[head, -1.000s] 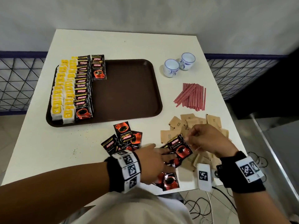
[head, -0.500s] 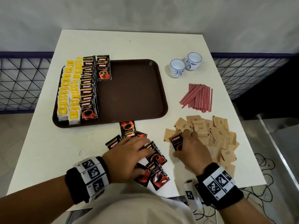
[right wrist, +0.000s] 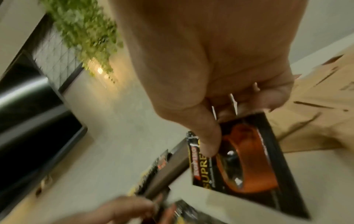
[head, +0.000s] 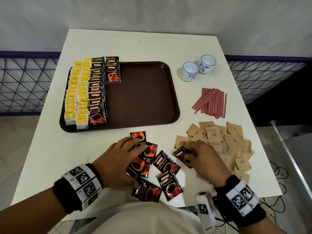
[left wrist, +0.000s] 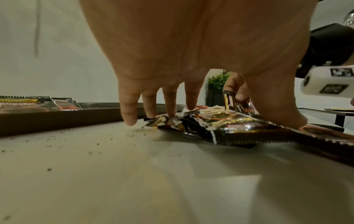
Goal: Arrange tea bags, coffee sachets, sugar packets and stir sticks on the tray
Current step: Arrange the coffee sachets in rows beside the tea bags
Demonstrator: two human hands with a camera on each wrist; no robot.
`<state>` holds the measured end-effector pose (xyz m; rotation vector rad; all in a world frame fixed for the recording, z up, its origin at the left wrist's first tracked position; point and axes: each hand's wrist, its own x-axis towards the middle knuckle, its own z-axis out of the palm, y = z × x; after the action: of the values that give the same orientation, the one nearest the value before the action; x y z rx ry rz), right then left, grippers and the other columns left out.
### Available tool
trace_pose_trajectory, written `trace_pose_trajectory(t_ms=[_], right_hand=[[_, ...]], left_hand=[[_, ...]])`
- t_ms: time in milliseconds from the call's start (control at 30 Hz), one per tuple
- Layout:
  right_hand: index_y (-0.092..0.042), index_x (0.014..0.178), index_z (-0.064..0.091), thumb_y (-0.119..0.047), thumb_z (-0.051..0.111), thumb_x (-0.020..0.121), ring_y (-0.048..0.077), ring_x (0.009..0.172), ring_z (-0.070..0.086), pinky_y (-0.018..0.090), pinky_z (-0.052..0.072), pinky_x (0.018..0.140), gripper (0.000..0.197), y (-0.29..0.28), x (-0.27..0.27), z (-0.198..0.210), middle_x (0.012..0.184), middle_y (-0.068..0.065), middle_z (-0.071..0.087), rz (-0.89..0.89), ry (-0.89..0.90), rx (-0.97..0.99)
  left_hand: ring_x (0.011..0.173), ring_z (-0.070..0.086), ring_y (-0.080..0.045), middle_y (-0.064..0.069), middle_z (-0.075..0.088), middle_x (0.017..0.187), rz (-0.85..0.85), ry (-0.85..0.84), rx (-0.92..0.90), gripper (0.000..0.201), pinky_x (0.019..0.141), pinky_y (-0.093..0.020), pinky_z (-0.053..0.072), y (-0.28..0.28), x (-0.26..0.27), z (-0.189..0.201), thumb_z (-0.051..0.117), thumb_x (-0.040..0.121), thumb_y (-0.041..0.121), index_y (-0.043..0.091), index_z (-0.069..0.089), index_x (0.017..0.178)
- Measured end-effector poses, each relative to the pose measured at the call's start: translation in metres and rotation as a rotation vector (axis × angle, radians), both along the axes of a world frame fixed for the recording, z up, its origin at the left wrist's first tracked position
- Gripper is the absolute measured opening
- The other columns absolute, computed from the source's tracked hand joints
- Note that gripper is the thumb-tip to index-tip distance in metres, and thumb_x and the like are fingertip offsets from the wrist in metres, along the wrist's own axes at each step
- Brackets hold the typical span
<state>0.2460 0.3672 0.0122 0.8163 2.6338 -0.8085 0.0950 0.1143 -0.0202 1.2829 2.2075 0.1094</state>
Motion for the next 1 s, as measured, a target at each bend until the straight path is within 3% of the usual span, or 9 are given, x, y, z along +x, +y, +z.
trace_pose_trajectory(t_ms=[100, 167, 233, 300, 433, 533, 633, 767, 1000], right_hand=[[-0.015, 0.08, 0.065, -0.01, 0.067, 0.092, 0.001, 0.07, 0.068, 0.017, 0.05, 0.066, 0.013, -0.001, 0.0, 0.017, 0.072, -0.01, 0.072, -0.089, 0.051, -0.336], [-0.015, 0.081, 0.066, -0.012, 0.07, 0.09, 0.004, 0.076, 0.071, 0.025, 0.056, 0.075, 0.01, -0.003, -0.003, 0.016, 0.078, -0.008, 0.074, -0.064, -0.003, -0.414], [-0.018, 0.084, 0.065, -0.017, 0.074, 0.087, 0.012, 0.078, 0.068, 0.038, 0.057, 0.079, 0.009, -0.012, -0.004, 0.009, 0.083, -0.005, 0.071, 0.013, -0.096, -0.39], [-0.022, 0.091, 0.061, -0.019, 0.076, 0.085, 0.01, 0.068, 0.06, 0.035, 0.052, 0.069, 0.017, -0.022, -0.003, 0.0, 0.077, -0.004, 0.064, 0.046, -0.138, -0.369], [-0.025, 0.126, 0.046, -0.024, 0.083, 0.078, 0.008, 0.079, 0.06, 0.025, 0.046, 0.063, 0.061, -0.034, 0.003, -0.006, 0.089, -0.007, 0.063, 0.066, -0.159, -0.256], [-0.024, 0.138, 0.038, -0.033, 0.086, 0.073, 0.012, 0.101, 0.057, 0.024, 0.047, 0.074, 0.081, -0.043, 0.006, -0.009, 0.116, -0.005, 0.052, 0.105, -0.167, -0.184], [-0.022, 0.136, 0.039, -0.047, 0.085, 0.069, 0.016, 0.116, 0.048, 0.03, 0.049, 0.089, 0.085, -0.052, 0.01, -0.008, 0.127, -0.004, 0.04, 0.133, -0.168, -0.109], [-0.021, 0.133, 0.035, -0.051, 0.085, 0.063, 0.016, 0.114, 0.034, 0.029, 0.045, 0.085, 0.091, -0.06, 0.015, -0.005, 0.122, -0.004, 0.03, 0.127, -0.216, -0.032], [-0.016, 0.117, 0.036, -0.038, 0.083, 0.071, 0.018, 0.1, 0.035, 0.027, 0.038, 0.075, 0.07, -0.077, 0.013, -0.008, 0.11, -0.002, 0.026, 0.15, -0.222, -0.03]], left_hand=[[0.15, 0.0, -0.015, 0.014, -0.001, 0.161, 0.032, -0.011, 0.02, 0.131, 0.125, -0.046, 0.02, -0.001, 0.002, 0.003, 0.067, 0.053, 0.088, 0.045, -0.002, 0.156], [0.152, -0.003, -0.02, 0.011, -0.01, 0.162, 0.05, -0.022, 0.019, 0.142, 0.124, -0.051, 0.02, 0.002, 0.005, 0.005, 0.069, 0.045, 0.09, 0.045, -0.008, 0.155], [0.153, -0.007, -0.024, 0.007, -0.023, 0.163, 0.028, -0.019, -0.024, 0.149, 0.123, -0.054, 0.019, 0.008, 0.009, 0.007, 0.071, 0.042, 0.09, 0.044, -0.015, 0.154], [0.152, -0.005, -0.029, 0.001, -0.026, 0.163, -0.012, 0.024, -0.077, 0.143, 0.121, -0.056, 0.021, 0.012, 0.016, 0.005, 0.074, 0.049, 0.083, 0.042, -0.014, 0.154], [0.149, 0.008, -0.031, -0.001, -0.005, 0.165, -0.018, 0.067, -0.053, 0.117, 0.116, -0.051, 0.028, 0.014, 0.025, 0.0, 0.076, 0.068, 0.065, 0.043, 0.001, 0.156], [0.144, 0.017, -0.025, 0.007, 0.01, 0.158, 0.018, 0.019, 0.007, 0.112, 0.115, -0.047, 0.033, 0.014, 0.029, 0.0, 0.078, 0.069, 0.057, 0.043, 0.007, 0.155], [0.142, 0.017, -0.026, 0.007, 0.005, 0.155, 0.076, 0.019, 0.003, 0.124, 0.115, -0.048, 0.032, 0.014, 0.033, 0.003, 0.081, 0.061, 0.057, 0.044, 0.0, 0.154], [0.143, 0.011, -0.031, 0.001, -0.013, 0.161, 0.139, 0.058, -0.081, 0.141, 0.111, -0.056, 0.034, 0.014, 0.032, 0.008, 0.082, 0.049, 0.07, 0.045, -0.01, 0.154], [0.127, 0.036, -0.026, -0.001, 0.011, 0.145, 0.183, -0.092, -0.026, 0.128, 0.097, -0.039, 0.053, 0.016, 0.037, 0.004, 0.086, 0.065, 0.042, 0.038, -0.002, 0.157]])
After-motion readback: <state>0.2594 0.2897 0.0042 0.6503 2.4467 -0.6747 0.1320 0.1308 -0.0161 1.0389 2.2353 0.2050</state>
